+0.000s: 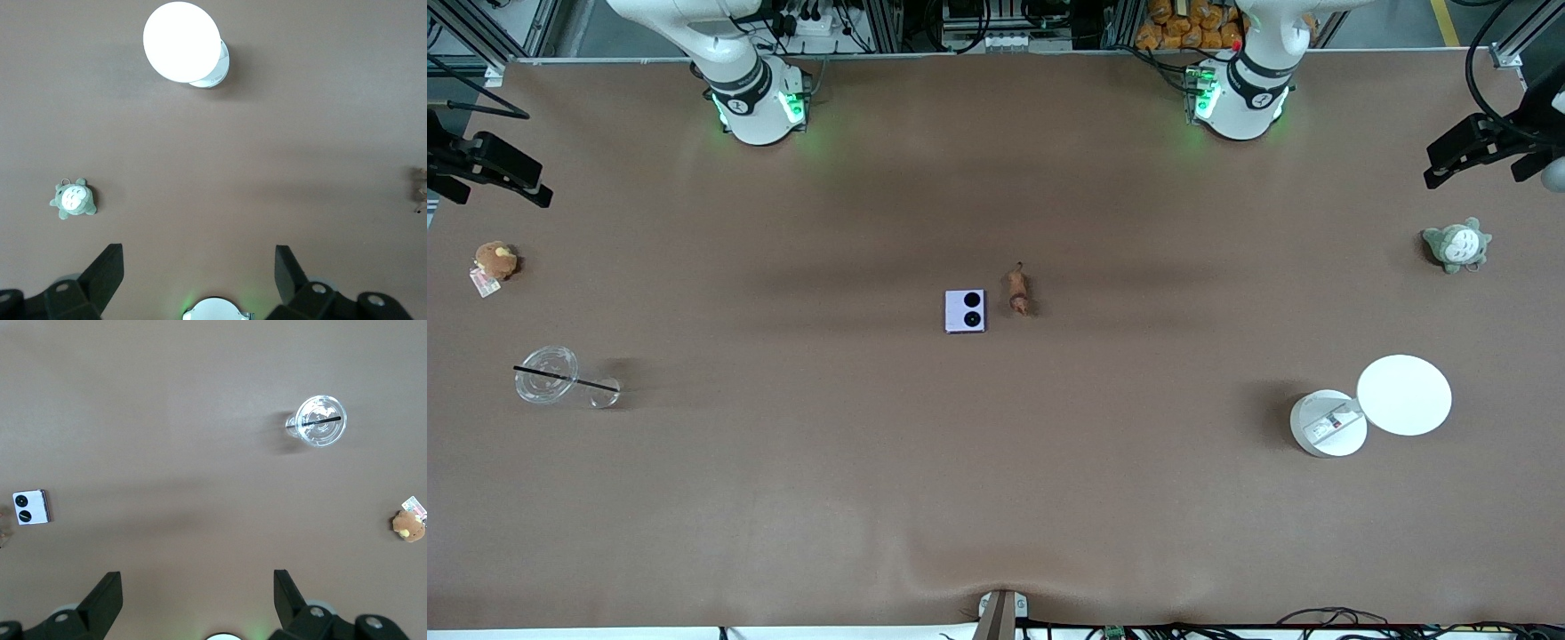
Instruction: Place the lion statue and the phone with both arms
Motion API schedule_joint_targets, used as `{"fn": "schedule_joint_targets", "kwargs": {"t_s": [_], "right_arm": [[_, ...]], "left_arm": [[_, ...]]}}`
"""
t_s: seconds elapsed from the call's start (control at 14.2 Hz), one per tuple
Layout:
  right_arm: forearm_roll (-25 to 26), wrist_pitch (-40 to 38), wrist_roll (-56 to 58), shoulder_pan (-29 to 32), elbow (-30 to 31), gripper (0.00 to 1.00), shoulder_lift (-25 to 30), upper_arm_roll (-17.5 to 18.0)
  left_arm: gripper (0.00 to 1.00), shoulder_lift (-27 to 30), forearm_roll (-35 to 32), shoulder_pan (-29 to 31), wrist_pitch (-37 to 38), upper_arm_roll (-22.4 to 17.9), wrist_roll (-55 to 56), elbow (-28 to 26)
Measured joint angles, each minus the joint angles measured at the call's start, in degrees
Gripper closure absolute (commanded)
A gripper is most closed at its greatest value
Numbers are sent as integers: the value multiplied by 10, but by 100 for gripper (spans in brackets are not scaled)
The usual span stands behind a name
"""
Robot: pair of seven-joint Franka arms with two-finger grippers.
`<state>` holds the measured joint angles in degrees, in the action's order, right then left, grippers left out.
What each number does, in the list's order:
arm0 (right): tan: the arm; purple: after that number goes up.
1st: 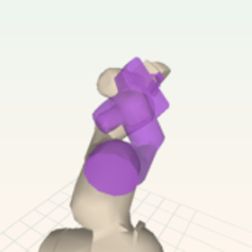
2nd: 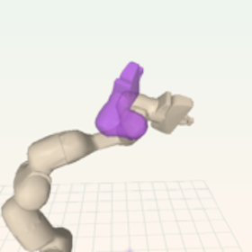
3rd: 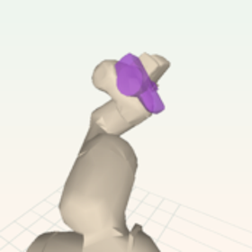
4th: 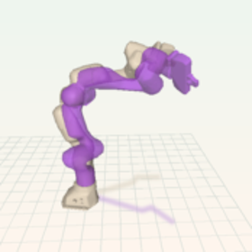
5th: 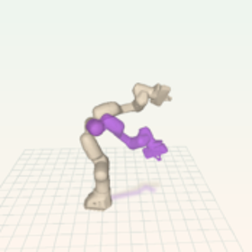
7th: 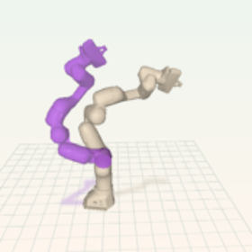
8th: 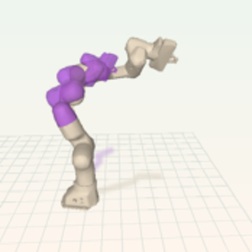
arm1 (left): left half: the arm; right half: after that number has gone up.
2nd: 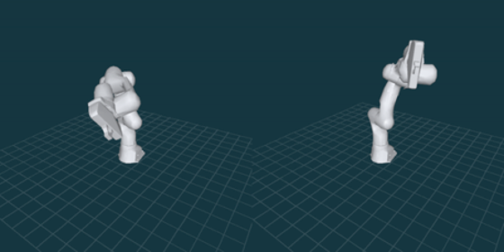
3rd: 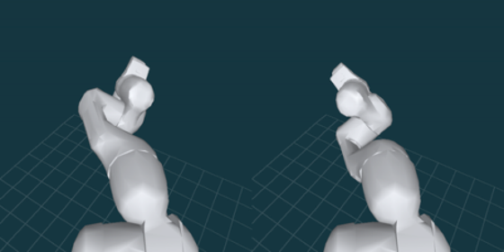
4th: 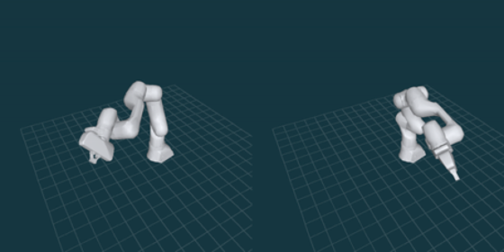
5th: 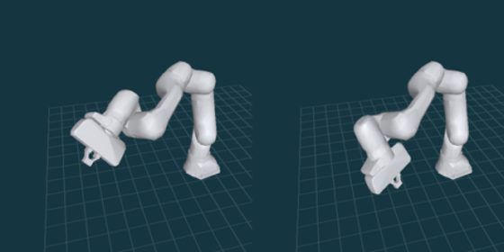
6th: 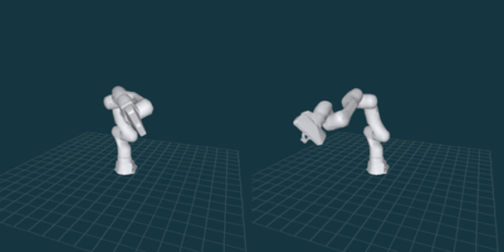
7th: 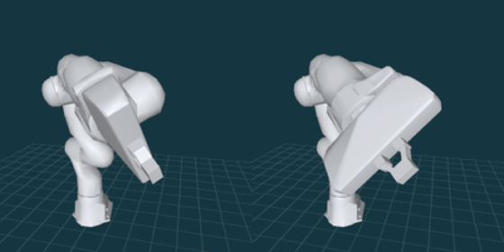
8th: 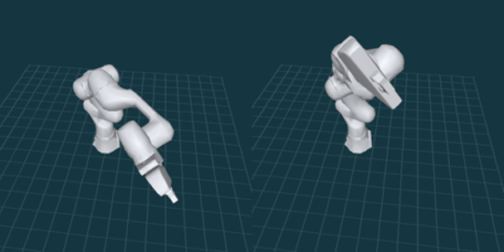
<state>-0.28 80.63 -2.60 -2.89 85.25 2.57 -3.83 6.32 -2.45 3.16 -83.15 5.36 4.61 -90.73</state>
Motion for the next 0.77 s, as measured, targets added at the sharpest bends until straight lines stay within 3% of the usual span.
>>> {"fn": "schedule_joint_targets", "kwargs": {"t_s": [0.77], "right_arm": [[0, -6, 0, 0, 0, 0, 0, 0]], "left_arm": [[0, -5, 0, 0, 4, 0, 0, 0]]}}
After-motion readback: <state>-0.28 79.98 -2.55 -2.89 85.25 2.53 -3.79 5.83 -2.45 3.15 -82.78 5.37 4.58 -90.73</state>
